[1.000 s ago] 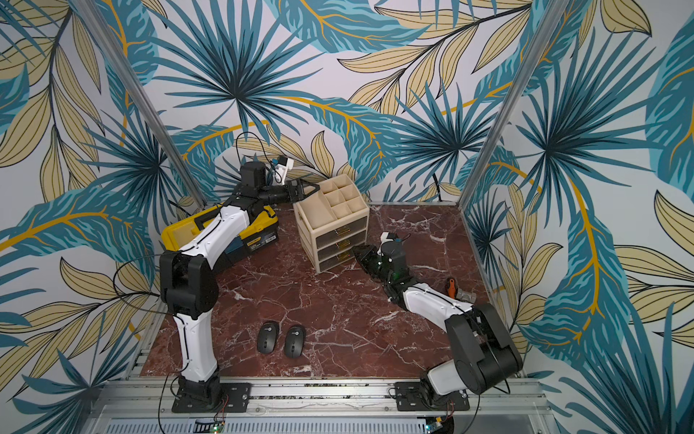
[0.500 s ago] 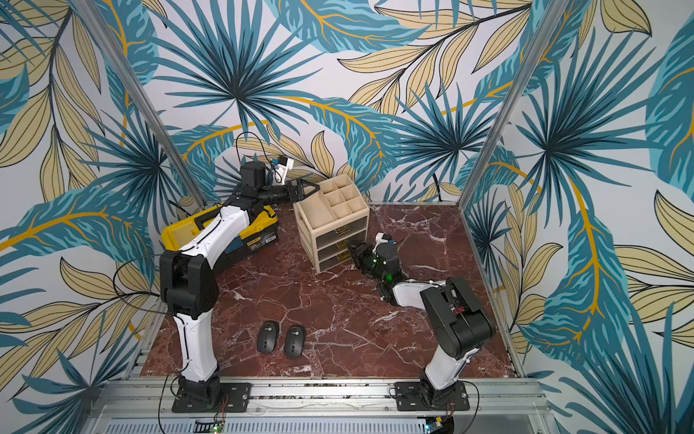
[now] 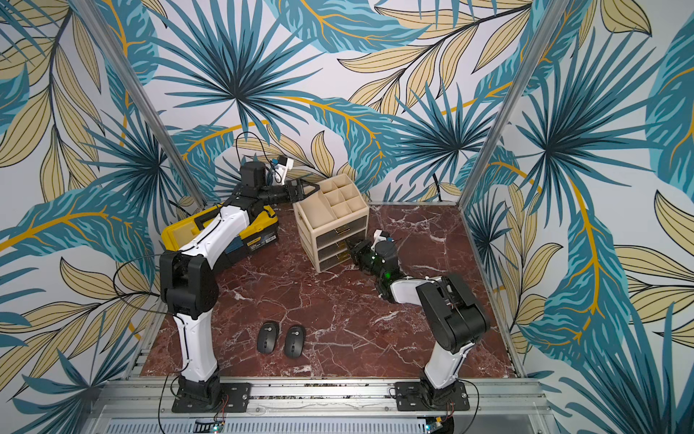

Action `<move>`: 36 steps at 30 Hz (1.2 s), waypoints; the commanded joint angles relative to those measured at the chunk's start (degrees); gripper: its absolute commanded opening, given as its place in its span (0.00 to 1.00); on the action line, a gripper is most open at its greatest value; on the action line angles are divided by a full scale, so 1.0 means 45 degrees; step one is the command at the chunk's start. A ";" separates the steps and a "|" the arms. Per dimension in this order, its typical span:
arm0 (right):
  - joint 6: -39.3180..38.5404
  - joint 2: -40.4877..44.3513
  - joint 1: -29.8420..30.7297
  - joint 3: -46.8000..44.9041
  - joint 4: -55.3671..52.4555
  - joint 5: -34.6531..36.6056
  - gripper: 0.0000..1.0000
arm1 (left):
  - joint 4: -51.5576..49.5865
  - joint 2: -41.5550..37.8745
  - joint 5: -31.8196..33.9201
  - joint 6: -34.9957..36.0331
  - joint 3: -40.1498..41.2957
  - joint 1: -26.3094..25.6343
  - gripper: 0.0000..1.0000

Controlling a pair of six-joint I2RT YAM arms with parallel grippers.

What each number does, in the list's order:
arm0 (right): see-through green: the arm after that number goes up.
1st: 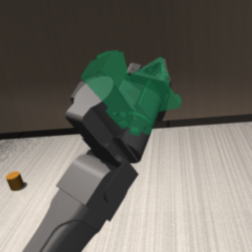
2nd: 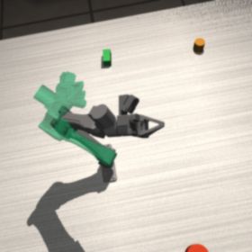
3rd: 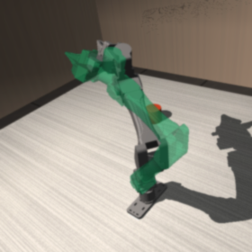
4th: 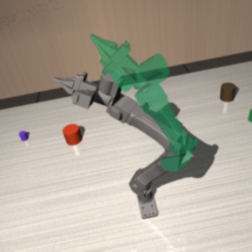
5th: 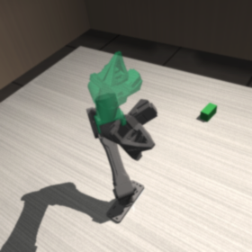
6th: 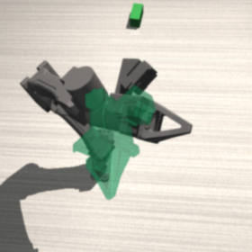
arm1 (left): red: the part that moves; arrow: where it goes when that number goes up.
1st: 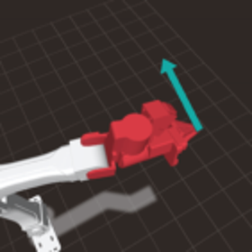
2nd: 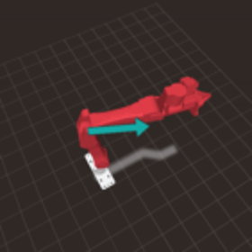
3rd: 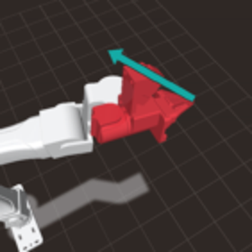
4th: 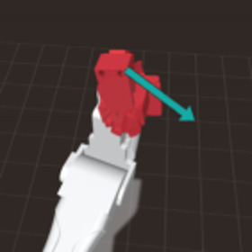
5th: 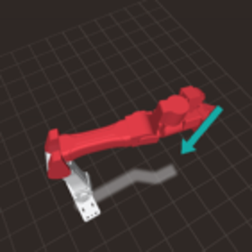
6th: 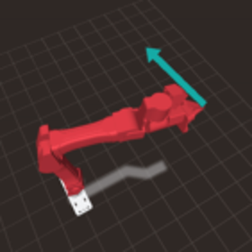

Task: Take the mice out of the drawer
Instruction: Open the drawer in the storage box.

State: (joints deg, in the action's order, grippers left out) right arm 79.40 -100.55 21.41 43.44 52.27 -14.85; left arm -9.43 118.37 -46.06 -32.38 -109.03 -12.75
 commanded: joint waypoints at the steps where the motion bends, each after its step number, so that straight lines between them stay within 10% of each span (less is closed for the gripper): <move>1: 0.0168 -0.0301 0.0127 0.0086 0.0156 0.0104 0.27 | 0.0043 -0.0105 -0.0213 0.0145 -0.0366 -0.0130 0.99; 36: 0.0131 -0.0462 0.0336 0.0430 -0.0667 0.0430 0.27 | -0.0054 -0.0044 -0.0233 0.0174 -0.0376 -0.0229 0.99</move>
State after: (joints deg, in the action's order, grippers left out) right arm 79.50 -101.14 22.50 44.62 48.16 -12.47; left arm -9.43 118.37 -46.06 -32.38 -109.03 -12.78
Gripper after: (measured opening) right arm 0.271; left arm 0.994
